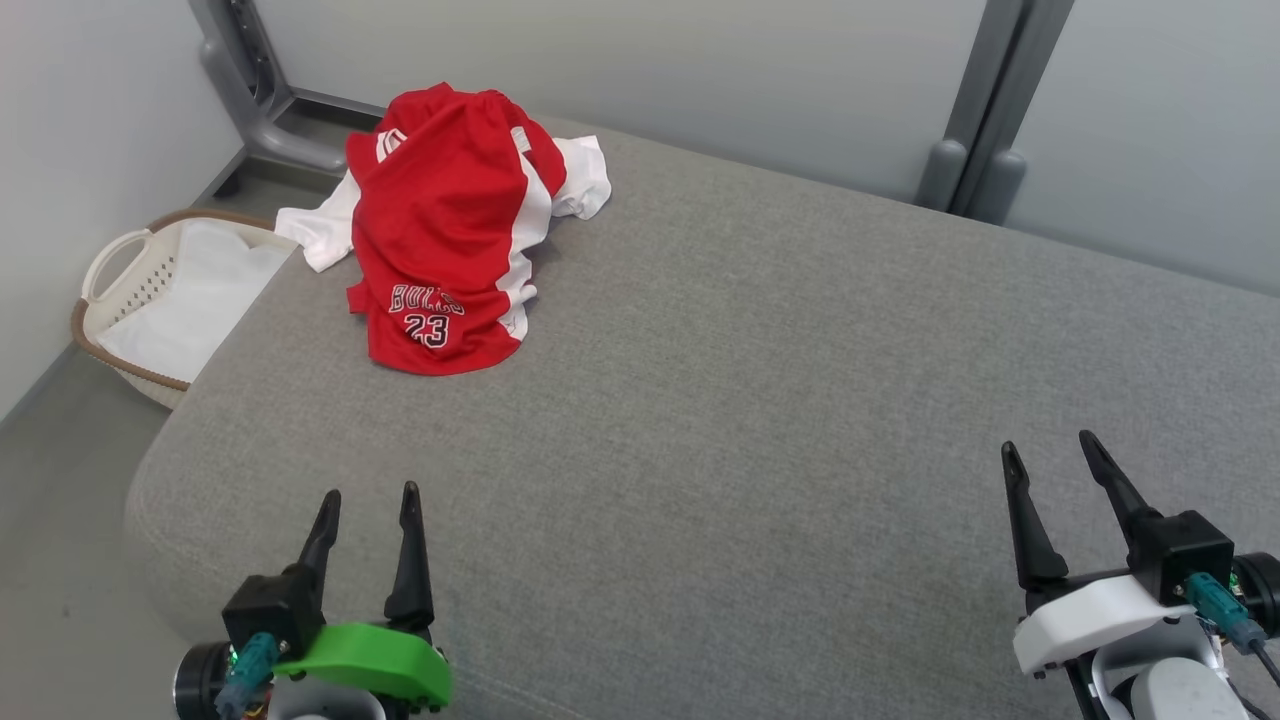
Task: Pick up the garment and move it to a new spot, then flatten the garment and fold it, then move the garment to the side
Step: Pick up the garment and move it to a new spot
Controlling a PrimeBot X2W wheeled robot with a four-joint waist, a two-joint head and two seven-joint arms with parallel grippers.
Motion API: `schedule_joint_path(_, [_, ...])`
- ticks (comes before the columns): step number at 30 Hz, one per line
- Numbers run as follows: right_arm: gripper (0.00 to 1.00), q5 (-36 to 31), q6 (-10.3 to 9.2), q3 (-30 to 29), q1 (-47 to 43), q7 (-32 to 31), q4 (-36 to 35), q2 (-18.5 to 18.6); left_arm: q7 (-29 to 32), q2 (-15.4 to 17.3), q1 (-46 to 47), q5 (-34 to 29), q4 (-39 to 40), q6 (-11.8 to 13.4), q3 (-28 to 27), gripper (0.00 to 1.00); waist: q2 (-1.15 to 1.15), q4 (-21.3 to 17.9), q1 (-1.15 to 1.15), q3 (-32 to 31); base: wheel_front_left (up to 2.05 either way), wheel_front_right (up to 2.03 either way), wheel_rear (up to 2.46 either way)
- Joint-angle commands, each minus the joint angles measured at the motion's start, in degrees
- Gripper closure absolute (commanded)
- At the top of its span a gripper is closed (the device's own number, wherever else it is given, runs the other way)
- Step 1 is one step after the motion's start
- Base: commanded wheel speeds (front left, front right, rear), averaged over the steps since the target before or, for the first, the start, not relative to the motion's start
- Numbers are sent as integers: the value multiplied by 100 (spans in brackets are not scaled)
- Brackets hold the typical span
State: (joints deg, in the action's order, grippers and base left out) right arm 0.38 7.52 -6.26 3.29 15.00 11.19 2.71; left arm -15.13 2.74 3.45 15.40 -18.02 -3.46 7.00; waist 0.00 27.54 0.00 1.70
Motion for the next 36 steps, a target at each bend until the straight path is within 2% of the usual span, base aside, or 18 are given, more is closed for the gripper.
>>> schedule_joint_path(1, [0,-83,-6,-10,96,28,-31,32,-3,27,179,-58,3,-46,-83,0,0,-40,0,105,0,0,0])
schedule_joint_path(8, [0,-289,-6,-23,330,28,-139,32,-4,255,996,-203,92,-108,-632,0,0,-321,0,508,0,0,0])
schedule_joint_path(16, [0,-631,-6,126,750,28,-271,32,0,1025,3010,-208,-416,-239,-1098,0,0,-912,0,1234,0,0,0])
schedule_joint_path(19, [0,-795,-6,251,989,28,-357,32,126,1239,3823,-94,-852,-290,-1105,0,0,-1216,0,1579,0,0,0])
schedule_joint_path(25, [0,-973,-6,430,1407,28,-490,30,768,1416,5047,305,-1908,-356,-1021,0,0,-1701,0,2153,0,0,0])
schedule_joint_path(33, [0,-1054,-6,477,1583,28,-604,26,1317,1503,5794,169,-3255,-336,-718,0,0,-2021,0,2690,0,0,0])
schedule_joint_path(36, [0,-1073,-6,432,1574,28,-623,27,1347,1561,5912,-44,-3622,-198,-522,0,0,-2028,0,2821,0,0,0])
